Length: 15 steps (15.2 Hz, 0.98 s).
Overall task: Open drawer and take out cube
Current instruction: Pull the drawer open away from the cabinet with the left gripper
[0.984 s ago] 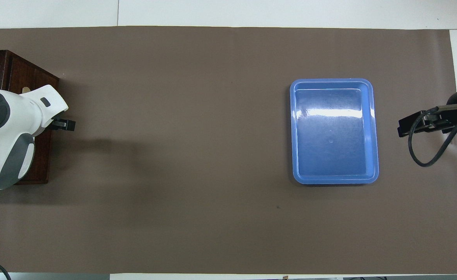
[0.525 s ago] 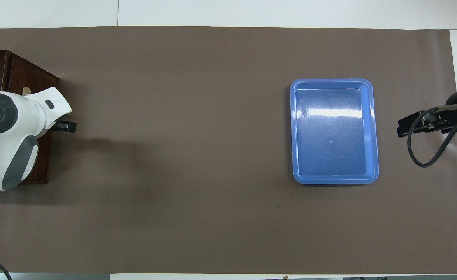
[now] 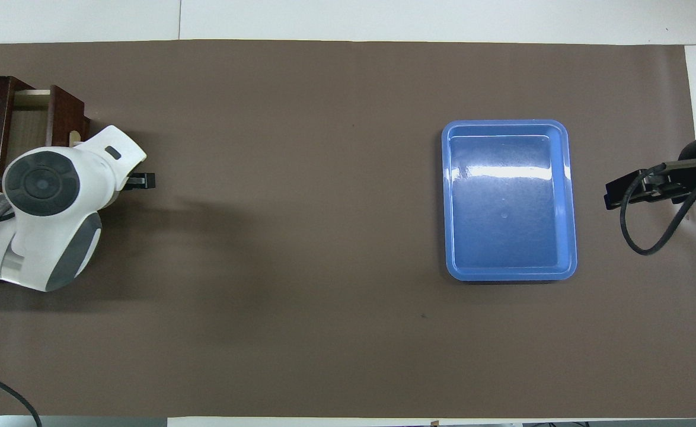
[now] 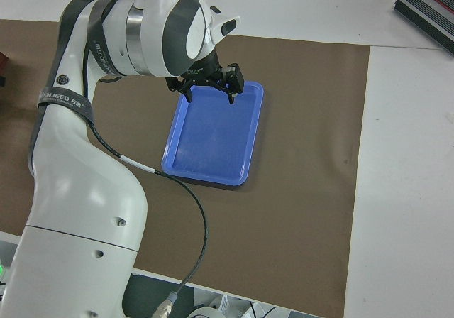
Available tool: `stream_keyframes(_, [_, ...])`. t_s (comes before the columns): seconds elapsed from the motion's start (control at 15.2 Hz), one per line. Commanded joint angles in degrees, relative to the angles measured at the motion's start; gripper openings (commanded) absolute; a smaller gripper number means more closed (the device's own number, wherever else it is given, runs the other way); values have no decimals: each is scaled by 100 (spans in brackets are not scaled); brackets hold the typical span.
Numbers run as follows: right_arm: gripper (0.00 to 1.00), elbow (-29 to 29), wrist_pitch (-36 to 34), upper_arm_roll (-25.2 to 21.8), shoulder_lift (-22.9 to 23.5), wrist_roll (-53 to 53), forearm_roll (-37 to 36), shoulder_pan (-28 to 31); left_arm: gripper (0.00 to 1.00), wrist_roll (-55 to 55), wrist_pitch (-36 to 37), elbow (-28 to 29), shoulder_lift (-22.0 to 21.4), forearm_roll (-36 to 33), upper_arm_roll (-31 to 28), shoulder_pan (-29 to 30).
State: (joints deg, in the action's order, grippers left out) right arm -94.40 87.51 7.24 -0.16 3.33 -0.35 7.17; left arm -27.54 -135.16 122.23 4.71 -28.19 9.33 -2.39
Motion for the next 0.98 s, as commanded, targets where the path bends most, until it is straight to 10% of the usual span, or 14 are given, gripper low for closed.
stream_keyframes(0.0, [100,-114,-67,49,-116,-34,105,82,100,-586,103,64,127,287,16,-552])
stream_keyframes(0.46, [100,-114,-59,49,-116,-26,105,82,100,-665,498,-348,232,648,16,-754])
stream_keyframes(0.92, [100,-114,-67,49,-116,-26,105,82,100,-674,2922,-2868,619,1719,-71,-605])
